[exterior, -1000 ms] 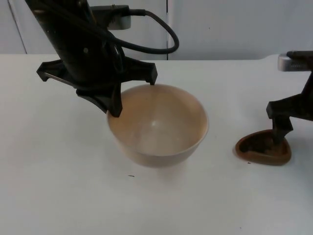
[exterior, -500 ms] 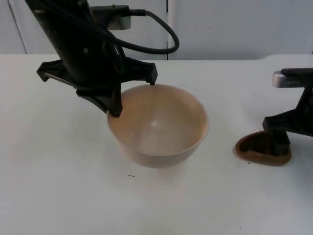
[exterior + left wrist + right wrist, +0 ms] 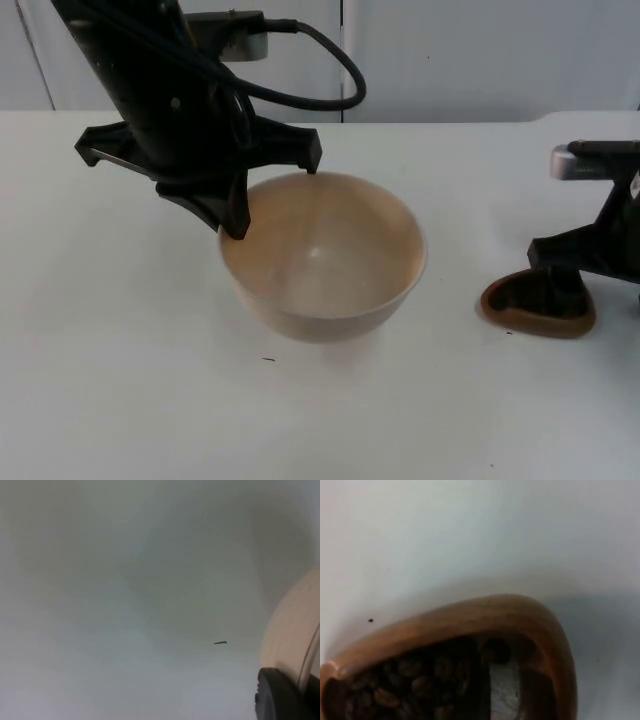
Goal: Pick up the bowl with the left hand and pour the coffee beans from the cup into the bowl with the right hand.
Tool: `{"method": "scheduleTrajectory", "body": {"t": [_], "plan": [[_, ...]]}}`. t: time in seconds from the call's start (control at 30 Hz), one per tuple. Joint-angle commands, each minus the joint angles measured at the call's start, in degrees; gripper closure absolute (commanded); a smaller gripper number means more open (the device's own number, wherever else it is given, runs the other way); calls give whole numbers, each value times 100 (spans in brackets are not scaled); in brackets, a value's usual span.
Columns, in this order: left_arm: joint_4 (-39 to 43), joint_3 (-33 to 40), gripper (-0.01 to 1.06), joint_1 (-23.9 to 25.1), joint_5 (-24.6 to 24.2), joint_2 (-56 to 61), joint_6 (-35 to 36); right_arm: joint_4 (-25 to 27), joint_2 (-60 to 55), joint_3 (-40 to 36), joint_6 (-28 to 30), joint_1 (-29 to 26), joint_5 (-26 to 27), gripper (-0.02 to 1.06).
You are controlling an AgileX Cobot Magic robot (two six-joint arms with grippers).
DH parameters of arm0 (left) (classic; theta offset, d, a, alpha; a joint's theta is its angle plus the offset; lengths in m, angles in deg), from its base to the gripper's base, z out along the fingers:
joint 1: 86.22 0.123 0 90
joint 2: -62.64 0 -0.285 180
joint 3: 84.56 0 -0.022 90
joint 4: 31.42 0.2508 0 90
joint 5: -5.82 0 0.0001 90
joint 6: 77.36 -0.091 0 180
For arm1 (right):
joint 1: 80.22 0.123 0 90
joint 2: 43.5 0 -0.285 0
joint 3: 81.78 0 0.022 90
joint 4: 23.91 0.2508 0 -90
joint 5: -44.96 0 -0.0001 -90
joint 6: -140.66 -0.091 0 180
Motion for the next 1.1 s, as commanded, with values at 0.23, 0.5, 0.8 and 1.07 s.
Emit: {"method": "scheduleTrajectory", "body": {"t": [0.23,0.5,0.8,1.07], "plan": [[8,-23,105,-41,21,42,0,28,-52,4,51,-24,51,31],[8,-23,105,-41,9,42,2,28,-52,4,51,-24,74,43],[8,-23,105,-41,9,42,2,28,-52,4,51,-24,96,50],[8,-23,105,-41,9,42,-22,28,-41,4,51,-24,96,57]]}}
